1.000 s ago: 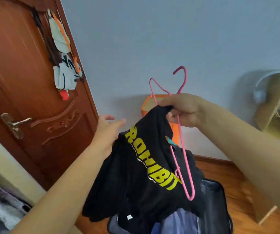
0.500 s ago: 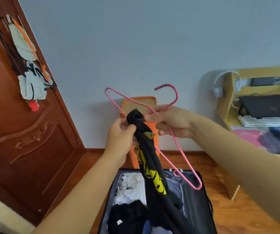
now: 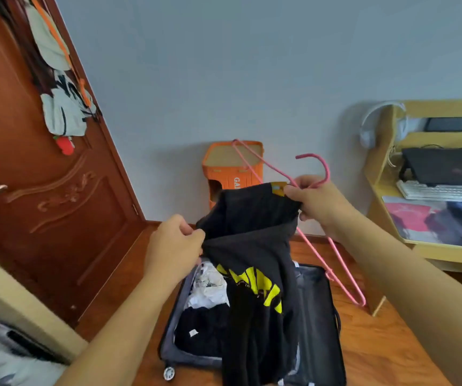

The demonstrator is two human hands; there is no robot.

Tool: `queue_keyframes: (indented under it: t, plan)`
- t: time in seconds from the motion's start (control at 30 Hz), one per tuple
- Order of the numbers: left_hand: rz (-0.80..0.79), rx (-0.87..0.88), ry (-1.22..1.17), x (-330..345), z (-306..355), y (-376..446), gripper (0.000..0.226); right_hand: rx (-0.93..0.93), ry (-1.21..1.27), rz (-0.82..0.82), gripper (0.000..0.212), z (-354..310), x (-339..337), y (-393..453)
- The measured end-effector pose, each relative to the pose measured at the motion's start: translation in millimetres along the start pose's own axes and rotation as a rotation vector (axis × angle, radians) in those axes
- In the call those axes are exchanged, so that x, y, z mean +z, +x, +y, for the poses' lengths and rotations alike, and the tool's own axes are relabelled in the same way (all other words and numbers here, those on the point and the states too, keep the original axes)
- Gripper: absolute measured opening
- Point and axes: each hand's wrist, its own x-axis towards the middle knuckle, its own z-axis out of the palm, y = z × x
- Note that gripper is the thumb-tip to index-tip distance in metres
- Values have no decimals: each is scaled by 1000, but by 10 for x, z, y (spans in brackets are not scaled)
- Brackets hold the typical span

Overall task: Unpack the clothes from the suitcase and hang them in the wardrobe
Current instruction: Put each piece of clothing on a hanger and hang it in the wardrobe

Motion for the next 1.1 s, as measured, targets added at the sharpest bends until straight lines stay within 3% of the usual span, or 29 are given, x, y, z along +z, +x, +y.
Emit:
queue_keyframes:
  t: [0.07, 0.13, 0.17, 0.27, 0.33, 0.47, 0.57, 0.67, 0.7, 0.73, 0.8, 0.87, 0.97, 1.03, 1.1]
  plan:
    - [-131, -70, 154, -22, -65, -170, 14, -56, -45, -2, 13, -160, -107, 28]
    - [-380, -122, 247, 53, -17, -387, 14, -104, -24, -78, 13, -308, -210, 17]
    - [-414, -97, 253, 131, 37, -462, 19, -120, -15, -136, 13, -365, -243, 0]
    - [-254, 56, -57, 473, 244, -521, 46, -126, -64, -263, 13, -491, -253, -41]
    - [-218, 105, -222, 690, 379, -496, 50, -123, -96, -300, 14, -544, -241, -44]
    - [-108, 82, -219, 989, 350, -471, 25, -121, -89, -322, 11, -636, -331, -23]
    - [86, 74, -208, 1077, 304, -420, 13, -112, -51, -364, 11, -656, -487, 27]
    - [494, -125, -491, 877, 432, -188, 10, -113, -183, -469, 13, -558, -643, 95]
    - [554, -172, -618, 750, 518, -81, 9, -107, -298, -476, 14, -473, -670, 126]
    - [509, -167, -681, 630, 621, 24, 9, -101, -425, -456, 16, -366, -676, 159]
    - [188, -52, -458, 464, 851, 129, 7, -98, -603, -359, 20, -118, -651, 231]
    - [-114, 103, -31, 394, 1011, 163, 8, -61, -521, -249, 19, 110, -674, 339]
    - [-109, 203, 365, 372, 1089, 262, 39, 33, -228, -292, 8, 317, -883, 427]
    - [-37, 148, 359, 385, 1047, 404, 40, 73, -125, -447, 18, 442, -1005, 389]
    - [-15, 90, 360, 435, 964, 527, 31, -17, -155, -459, 19, 520, -1054, 300]
